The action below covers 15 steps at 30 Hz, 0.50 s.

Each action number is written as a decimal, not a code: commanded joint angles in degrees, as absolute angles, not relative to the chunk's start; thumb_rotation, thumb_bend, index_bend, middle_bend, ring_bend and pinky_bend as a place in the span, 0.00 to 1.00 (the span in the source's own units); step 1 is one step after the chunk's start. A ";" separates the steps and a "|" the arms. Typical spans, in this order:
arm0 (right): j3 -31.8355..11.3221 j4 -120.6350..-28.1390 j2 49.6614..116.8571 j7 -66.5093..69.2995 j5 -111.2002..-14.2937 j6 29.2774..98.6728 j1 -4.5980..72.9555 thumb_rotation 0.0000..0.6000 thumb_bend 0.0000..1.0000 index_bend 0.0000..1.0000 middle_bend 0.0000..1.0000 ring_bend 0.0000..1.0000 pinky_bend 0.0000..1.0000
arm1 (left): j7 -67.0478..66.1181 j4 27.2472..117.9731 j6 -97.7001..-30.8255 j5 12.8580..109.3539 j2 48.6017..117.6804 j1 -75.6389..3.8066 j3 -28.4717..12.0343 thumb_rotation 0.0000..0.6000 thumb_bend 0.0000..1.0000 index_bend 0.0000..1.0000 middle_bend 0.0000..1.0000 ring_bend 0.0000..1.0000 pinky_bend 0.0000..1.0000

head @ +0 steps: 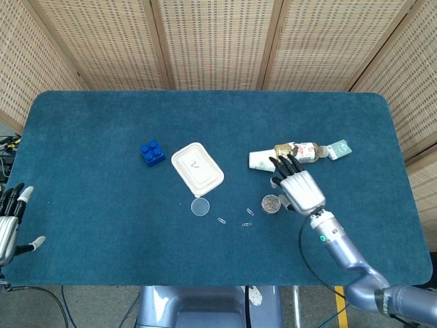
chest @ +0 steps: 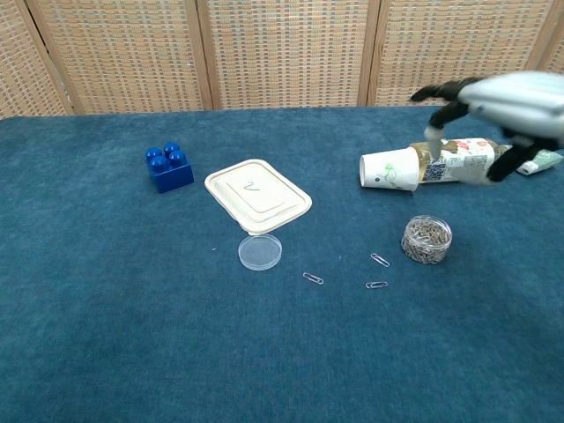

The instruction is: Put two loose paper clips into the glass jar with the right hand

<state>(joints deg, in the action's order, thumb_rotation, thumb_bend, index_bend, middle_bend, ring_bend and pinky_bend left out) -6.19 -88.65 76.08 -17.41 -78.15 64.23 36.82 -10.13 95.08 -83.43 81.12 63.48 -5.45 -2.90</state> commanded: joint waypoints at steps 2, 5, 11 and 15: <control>-4.53 -91.03 70.59 -11.39 -83.13 71.59 31.35 1.00 0.07 0.25 0.02 0.00 0.00 | -10.19 95.38 -83.88 81.68 63.33 -5.32 -2.77 1.00 0.00 0.00 0.00 0.00 0.00; -3.05 -92.91 67.72 -9.95 -82.68 74.32 27.73 1.00 0.00 0.11 0.00 0.00 0.00 | -9.91 95.43 -84.54 82.30 63.38 -5.11 -2.71 1.00 0.00 0.00 0.00 0.00 0.00; -0.93 -97.67 64.56 -8.58 -81.18 80.67 20.16 1.00 0.00 0.00 0.00 0.00 0.00 | -9.22 95.32 -85.94 83.24 63.13 -4.60 -2.74 1.00 0.00 0.00 0.00 0.00 0.00; 0.01 -95.41 65.77 -7.30 -84.28 85.94 16.59 1.00 0.00 0.00 0.00 0.00 0.00 | -9.25 95.53 -86.28 83.57 62.99 -4.38 -2.62 1.00 0.00 0.00 0.00 0.00 0.00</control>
